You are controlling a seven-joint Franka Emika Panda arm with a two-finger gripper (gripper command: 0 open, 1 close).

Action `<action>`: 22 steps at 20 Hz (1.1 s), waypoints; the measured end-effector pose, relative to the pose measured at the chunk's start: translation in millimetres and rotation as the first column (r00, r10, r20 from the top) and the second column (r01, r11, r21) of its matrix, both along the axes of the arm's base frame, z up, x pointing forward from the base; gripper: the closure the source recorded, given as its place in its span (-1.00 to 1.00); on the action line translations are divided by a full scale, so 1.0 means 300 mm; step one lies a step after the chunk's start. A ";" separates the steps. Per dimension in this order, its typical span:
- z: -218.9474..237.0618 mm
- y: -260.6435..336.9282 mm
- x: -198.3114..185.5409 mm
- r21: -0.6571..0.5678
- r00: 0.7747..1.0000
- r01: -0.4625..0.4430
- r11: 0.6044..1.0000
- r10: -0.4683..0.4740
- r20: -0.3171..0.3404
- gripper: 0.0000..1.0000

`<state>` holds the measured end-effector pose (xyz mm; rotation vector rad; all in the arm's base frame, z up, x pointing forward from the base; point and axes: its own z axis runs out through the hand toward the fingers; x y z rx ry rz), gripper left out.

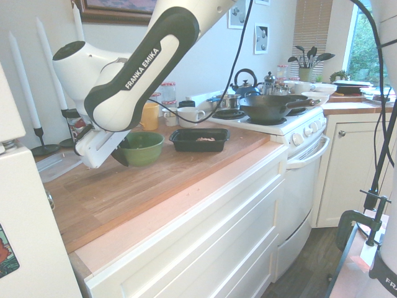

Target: Pour the cereal into the box

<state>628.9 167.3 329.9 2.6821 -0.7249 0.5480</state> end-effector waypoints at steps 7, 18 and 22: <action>-0.057 0.059 0.009 -0.005 1.000 -0.018 1.000 0.018 -0.011 -1.00; 0.048 0.055 0.003 0.183 0.997 0.032 0.983 -0.018 -0.074 -1.00; 0.179 -0.023 -0.003 0.293 0.993 0.074 0.953 -0.042 -0.113 -1.00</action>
